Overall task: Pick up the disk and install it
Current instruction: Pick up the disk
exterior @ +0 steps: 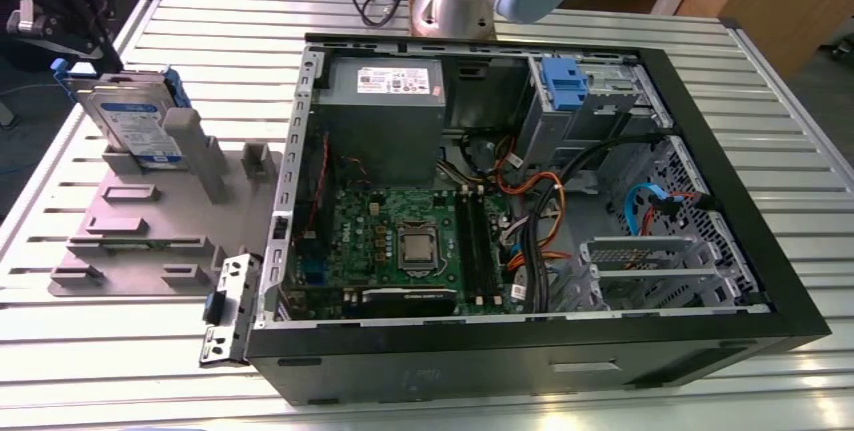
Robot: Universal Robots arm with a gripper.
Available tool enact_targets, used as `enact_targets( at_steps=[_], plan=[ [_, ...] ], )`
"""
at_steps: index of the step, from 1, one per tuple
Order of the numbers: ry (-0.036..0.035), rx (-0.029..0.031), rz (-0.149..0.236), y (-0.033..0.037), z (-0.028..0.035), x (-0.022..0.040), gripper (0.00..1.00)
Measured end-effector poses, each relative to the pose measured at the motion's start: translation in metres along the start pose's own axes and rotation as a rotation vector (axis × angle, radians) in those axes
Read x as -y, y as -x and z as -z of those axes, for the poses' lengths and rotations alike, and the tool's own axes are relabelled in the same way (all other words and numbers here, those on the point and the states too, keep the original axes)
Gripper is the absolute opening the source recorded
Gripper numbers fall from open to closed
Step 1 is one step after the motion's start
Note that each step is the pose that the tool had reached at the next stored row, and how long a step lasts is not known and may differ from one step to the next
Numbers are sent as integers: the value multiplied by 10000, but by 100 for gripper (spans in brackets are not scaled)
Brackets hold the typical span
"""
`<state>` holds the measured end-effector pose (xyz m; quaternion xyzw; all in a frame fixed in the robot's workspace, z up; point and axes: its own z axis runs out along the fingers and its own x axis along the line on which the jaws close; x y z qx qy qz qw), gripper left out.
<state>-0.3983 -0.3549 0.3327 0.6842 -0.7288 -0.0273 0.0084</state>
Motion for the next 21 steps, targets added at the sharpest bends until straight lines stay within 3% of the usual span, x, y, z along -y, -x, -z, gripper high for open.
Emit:
enact_targets(
  at_steps=[21],
  plan=[
    [2, -1, 1, 9, -2, 5, 11]
  ],
)
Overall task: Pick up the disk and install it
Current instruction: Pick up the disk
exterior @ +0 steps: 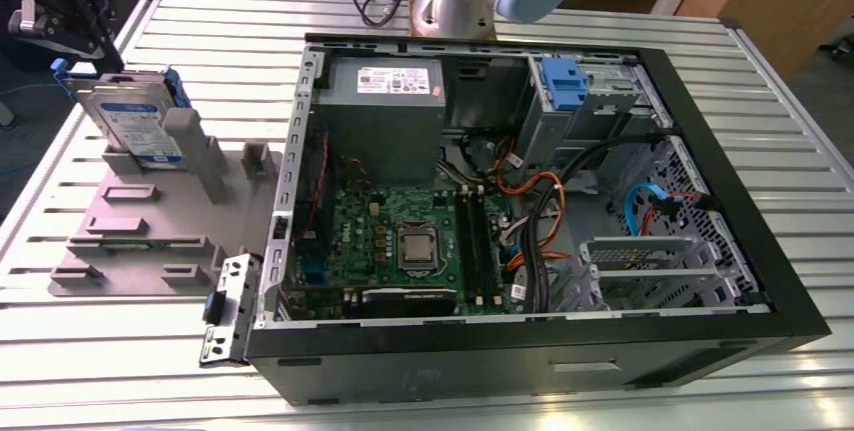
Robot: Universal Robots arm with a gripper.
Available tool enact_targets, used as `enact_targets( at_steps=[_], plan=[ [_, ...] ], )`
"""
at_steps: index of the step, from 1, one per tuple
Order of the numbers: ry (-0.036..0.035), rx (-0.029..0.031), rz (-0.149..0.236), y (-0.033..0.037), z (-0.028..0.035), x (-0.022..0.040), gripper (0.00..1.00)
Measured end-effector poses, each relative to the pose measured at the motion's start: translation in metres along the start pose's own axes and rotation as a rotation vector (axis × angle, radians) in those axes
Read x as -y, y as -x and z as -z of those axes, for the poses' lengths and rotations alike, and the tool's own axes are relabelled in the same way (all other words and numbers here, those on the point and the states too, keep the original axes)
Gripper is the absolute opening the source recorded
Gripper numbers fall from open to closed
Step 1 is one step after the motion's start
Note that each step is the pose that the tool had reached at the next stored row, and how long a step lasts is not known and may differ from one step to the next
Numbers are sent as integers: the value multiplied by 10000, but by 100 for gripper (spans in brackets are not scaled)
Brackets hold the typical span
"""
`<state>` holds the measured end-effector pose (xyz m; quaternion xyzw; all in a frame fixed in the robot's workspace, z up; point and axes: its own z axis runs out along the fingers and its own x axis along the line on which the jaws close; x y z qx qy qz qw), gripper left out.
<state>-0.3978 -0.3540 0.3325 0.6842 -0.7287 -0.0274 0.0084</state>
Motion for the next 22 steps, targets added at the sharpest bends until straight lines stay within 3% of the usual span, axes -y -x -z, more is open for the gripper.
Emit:
enact_targets(
  at_steps=[5, 7, 10, 11, 14, 20, 22],
  plan=[
    [-1, 0, 0, 1, -1, 0, 24],
    [-1, 1, 0, 1, 0, 0, 35],
    [-1, 0, 0, 1, -1, 1, 41],
    [-1, 0, 0, 1, -1, 1, 47],
    [0, 0, -1, 2, -1, 0, 47],
    [-50, 182, 20, -1, -56, -23, 47],
    [-65, 211, 32, -2, -73, -25, 47]
  ],
)
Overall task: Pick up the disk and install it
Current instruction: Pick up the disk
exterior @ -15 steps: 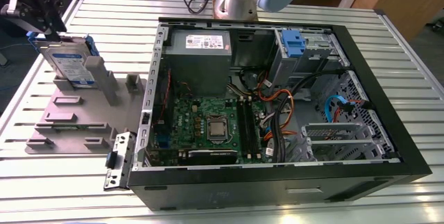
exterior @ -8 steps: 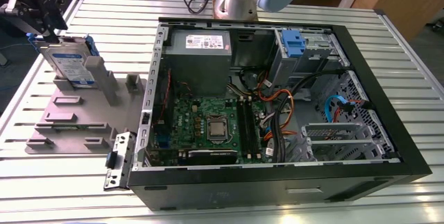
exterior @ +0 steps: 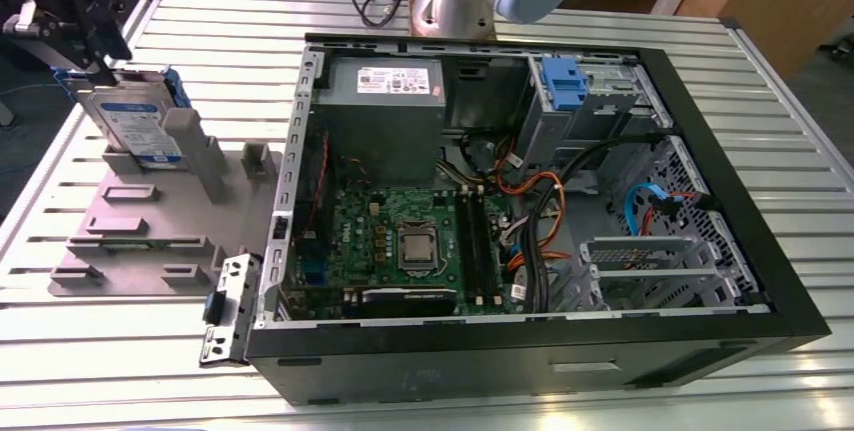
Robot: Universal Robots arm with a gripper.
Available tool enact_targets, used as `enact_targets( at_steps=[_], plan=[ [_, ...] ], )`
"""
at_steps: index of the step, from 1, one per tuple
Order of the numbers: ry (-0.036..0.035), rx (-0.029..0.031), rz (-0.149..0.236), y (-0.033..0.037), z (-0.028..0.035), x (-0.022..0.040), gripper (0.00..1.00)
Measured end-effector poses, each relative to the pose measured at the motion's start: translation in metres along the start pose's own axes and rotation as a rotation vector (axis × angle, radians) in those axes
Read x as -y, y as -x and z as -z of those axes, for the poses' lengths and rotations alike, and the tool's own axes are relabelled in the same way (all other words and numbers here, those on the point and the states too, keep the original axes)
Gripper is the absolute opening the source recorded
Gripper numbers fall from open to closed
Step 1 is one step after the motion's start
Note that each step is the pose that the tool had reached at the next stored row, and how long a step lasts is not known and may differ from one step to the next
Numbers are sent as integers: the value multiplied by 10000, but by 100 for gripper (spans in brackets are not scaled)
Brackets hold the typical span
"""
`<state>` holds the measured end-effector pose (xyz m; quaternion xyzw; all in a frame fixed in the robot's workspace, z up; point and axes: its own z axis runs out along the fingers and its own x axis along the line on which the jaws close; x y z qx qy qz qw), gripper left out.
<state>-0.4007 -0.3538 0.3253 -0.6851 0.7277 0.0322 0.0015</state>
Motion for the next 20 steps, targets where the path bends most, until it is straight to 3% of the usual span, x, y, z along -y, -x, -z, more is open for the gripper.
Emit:
enact_targets(
  at_steps=[20],
  plan=[
    [-36, 6, 226, -9, -193, 5, 47]
  ],
)
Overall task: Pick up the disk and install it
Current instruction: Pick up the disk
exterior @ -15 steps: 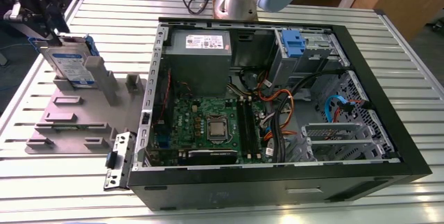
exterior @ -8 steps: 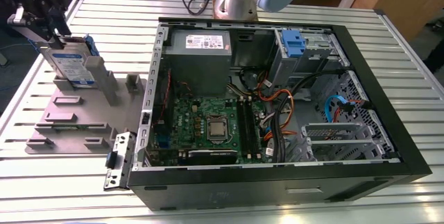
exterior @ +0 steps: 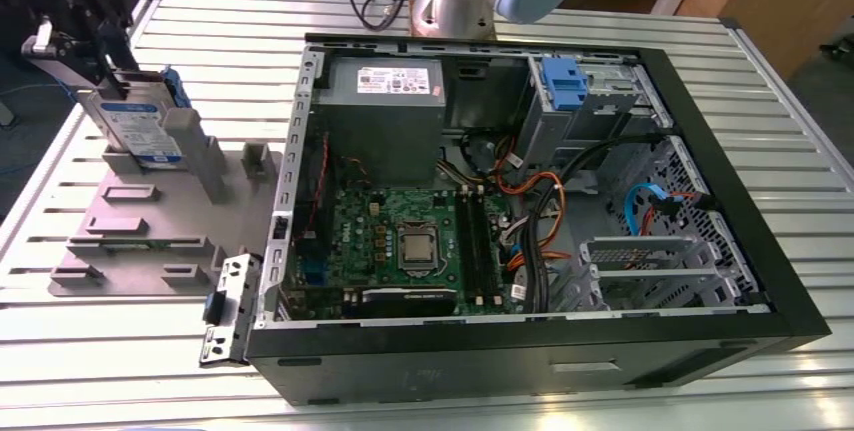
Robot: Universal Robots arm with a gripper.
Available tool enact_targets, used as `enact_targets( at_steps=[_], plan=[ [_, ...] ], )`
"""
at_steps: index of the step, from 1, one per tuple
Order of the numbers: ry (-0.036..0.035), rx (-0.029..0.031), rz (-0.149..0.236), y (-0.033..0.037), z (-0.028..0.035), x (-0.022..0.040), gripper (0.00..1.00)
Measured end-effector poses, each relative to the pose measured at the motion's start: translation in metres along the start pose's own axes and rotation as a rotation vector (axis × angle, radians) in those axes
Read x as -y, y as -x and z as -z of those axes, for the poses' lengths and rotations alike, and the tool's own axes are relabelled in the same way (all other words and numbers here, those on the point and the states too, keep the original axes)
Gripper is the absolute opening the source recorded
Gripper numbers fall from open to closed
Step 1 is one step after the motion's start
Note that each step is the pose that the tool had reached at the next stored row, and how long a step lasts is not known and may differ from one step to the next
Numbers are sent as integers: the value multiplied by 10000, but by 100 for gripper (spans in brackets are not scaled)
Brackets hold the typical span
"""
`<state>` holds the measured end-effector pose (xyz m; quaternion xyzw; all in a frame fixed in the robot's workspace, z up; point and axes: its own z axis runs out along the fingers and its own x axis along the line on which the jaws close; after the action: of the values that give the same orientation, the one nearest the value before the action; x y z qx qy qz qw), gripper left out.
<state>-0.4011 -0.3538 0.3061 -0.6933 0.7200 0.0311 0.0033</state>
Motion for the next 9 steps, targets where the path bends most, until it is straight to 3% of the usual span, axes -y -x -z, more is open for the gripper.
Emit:
enact_targets(
  at_steps=[9],
  plan=[
    [2, -1, 46, -1, -31, 8, 47]
  ],
)
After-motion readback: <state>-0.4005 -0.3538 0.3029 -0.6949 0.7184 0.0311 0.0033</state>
